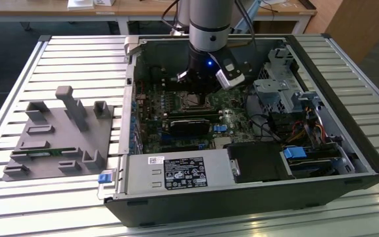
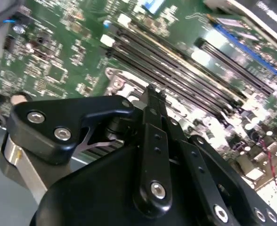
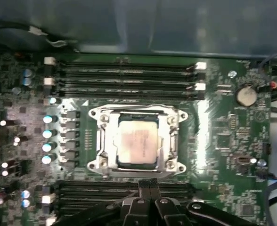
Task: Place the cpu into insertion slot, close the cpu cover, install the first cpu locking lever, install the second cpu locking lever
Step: 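Install the second cpu locking lever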
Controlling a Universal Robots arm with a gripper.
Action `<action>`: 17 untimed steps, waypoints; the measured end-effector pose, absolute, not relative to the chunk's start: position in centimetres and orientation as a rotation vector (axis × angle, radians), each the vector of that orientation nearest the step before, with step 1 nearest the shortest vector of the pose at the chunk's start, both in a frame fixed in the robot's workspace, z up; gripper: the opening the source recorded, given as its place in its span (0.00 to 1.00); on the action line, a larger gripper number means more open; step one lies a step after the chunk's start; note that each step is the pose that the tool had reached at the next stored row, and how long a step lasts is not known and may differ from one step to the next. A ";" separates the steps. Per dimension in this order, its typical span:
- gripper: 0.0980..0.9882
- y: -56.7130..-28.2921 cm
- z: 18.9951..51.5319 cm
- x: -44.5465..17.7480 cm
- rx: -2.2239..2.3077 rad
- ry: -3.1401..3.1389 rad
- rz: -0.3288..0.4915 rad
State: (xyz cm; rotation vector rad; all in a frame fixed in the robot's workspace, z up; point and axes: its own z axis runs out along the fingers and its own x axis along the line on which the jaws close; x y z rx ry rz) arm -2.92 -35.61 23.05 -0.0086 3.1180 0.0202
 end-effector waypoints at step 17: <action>0.01 -36.2 22.7 -5.3 -0.009 3.118 0.022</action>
